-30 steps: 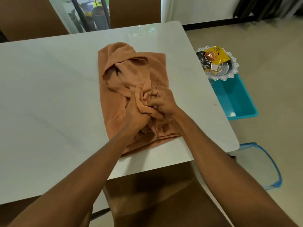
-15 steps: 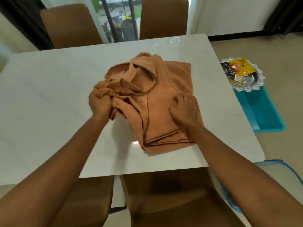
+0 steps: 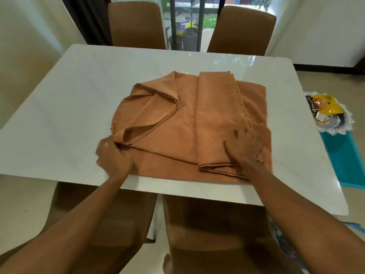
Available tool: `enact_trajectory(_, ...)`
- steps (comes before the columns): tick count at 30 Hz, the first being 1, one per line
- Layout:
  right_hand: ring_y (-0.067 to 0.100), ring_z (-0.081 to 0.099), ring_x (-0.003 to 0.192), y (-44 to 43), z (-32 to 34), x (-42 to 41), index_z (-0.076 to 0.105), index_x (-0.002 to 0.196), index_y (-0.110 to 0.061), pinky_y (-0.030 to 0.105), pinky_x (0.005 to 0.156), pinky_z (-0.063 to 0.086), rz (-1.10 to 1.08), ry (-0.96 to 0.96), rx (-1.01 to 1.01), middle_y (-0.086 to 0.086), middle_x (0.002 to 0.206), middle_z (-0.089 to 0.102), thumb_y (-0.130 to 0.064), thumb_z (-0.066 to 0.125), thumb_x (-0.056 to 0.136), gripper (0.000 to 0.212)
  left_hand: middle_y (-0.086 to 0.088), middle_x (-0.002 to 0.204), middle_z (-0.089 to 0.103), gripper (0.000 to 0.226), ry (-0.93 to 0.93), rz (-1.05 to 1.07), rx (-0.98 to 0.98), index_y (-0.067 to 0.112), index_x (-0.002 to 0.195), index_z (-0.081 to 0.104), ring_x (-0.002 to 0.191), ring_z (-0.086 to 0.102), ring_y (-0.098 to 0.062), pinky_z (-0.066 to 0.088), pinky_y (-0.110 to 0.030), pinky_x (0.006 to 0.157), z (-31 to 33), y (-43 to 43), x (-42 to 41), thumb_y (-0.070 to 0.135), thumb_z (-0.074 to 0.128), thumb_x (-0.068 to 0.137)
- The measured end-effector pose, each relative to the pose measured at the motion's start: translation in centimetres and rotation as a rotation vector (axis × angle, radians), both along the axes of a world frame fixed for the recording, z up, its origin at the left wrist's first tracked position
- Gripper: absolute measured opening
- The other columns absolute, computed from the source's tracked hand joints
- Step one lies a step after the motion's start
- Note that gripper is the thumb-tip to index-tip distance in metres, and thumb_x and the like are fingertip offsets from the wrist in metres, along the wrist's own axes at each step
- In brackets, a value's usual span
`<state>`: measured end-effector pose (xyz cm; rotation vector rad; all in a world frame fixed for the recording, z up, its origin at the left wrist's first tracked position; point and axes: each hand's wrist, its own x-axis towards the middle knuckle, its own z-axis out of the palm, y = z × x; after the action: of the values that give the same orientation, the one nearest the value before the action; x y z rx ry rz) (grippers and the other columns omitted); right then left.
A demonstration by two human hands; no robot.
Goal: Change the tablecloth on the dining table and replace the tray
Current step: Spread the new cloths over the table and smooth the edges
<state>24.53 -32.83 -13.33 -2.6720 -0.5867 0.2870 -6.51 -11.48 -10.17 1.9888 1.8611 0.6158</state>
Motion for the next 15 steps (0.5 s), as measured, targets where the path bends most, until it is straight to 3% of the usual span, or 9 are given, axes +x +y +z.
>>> enact_trajectory(3,0.04,0.027,0.148,-1.2,0.5,1.0,0.022,0.157,-0.029,0.059,0.12,0.023,-0.176,0.114,0.015,0.013,0.163,0.024,-0.067,0.055,0.089,0.085,-0.012,0.126,0.057,0.037,-0.103,-0.476,0.034,0.014,0.123,0.056,0.117,0.053,-0.033,0.043,-0.049,0.102,-0.8,-1.7,2.4,0.017,0.061,0.086)
enact_trajectory(5,0.041,0.039,0.14,-2.1,0.8,1.6,0.026,0.152,-0.03,0.059,0.115,0.034,-0.146,0.111,0.047,0.01,0.159,0.03,-0.069,0.063,0.081,0.088,-0.008,0.13,0.059,0.039,-0.027,-0.707,-0.015,0.02,0.127,0.059,0.122,0.052,-0.03,0.039,-0.048,0.104,-1.1,-2.5,4.8,0.033,0.057,0.091)
enact_trajectory(7,0.037,0.051,0.129,-3.1,1.0,2.3,0.032,0.142,-0.036,0.055,0.107,0.044,-0.147,0.093,0.168,0.002,0.149,0.04,-0.071,0.069,0.072,0.087,-0.003,0.148,0.048,0.044,0.113,-0.893,-0.062,0.031,0.138,0.052,0.14,0.038,-0.028,0.03,-0.053,0.112,-1.0,-3.8,7.8,0.047,0.05,0.096)
enact_trajectory(11,0.03,0.046,0.136,-3.2,1.3,2.8,0.03,0.151,-0.033,0.037,0.109,0.036,-0.08,0.259,0.27,0.003,0.152,0.042,-0.052,0.07,0.084,0.081,0.002,0.166,0.009,0.067,0.319,-0.991,-0.258,0.045,0.154,0.018,0.152,0.003,-0.033,0.004,-0.066,0.115,-2.5,-5.5,10.9,0.066,0.041,0.094)
enact_trajectory(15,0.034,0.059,0.119,-3.8,2.7,4.3,0.049,0.138,-0.032,0.041,0.101,0.046,-0.046,0.227,0.252,0.005,0.134,0.06,-0.031,0.059,0.084,0.054,0.003,0.166,-0.013,0.077,0.52,-0.958,-0.282,0.048,0.154,-0.005,0.15,-0.014,-0.038,-0.007,-0.072,0.111,-4.5,-6.4,11.7,0.082,0.018,0.088)
